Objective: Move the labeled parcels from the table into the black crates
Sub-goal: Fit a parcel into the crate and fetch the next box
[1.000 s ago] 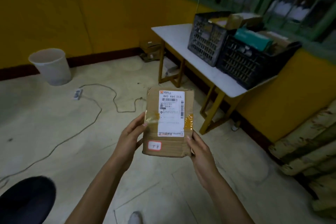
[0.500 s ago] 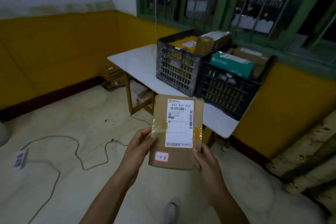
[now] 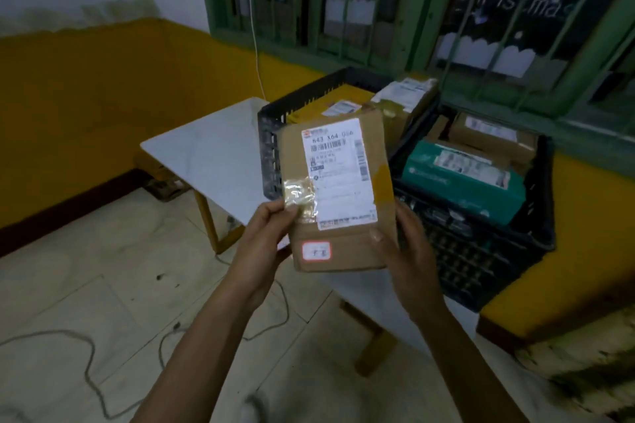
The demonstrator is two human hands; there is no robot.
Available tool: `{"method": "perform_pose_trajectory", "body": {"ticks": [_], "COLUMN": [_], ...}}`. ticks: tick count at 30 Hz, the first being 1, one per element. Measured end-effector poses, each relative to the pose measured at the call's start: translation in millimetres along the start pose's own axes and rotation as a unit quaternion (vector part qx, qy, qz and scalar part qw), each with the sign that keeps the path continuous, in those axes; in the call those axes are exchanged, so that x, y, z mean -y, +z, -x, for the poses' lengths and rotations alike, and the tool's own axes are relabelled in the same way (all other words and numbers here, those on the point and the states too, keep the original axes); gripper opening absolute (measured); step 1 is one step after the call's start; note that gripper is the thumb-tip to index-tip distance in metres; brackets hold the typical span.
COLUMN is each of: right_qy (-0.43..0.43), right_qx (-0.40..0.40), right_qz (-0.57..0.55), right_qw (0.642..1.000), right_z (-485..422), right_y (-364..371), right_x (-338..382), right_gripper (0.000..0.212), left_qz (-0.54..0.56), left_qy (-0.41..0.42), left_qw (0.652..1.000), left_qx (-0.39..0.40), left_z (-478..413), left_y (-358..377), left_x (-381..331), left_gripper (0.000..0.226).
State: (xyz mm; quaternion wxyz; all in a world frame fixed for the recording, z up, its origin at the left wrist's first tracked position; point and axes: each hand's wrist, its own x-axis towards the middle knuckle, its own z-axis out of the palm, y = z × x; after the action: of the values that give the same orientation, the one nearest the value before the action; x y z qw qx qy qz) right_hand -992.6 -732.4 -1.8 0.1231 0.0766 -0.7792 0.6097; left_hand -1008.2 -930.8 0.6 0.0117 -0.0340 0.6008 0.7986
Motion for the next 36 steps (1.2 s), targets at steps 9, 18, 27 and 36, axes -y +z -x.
{"method": "perform_pose_trajectory", "body": {"ticks": [9,18,27,36], "right_qy": [-0.115,-0.12,-0.159,-0.084], "right_qx": [-0.11,-0.112,0.04,0.161], "right_qz": [0.101,0.267,0.35,0.244], "right_qw": [0.982,0.95,0.922,0.953], "right_z": [-174.7,-261.3,-301.7,-306.0], "right_y": [13.3,34.0,18.4,38.5], "right_x": [4.9,-6.5,-6.4,-32.4], "right_gripper": [0.062,0.051,0.038,0.037], "left_qz": [-0.045,-0.074,-0.227,-0.393], "left_qy": [0.075,0.048,0.174,0.122], "left_qw": [0.989,0.985,0.941,0.901], "left_qx": [0.122,0.148,0.182,0.139], "left_z": [-216.5,-371.3,-396.9,-387.4], "left_y": [5.8,-6.4,-16.4,-43.2], "left_x": [-65.3,-76.6,-81.9,-92.0], "left_gripper": [0.042,0.031,0.059,0.035]}}
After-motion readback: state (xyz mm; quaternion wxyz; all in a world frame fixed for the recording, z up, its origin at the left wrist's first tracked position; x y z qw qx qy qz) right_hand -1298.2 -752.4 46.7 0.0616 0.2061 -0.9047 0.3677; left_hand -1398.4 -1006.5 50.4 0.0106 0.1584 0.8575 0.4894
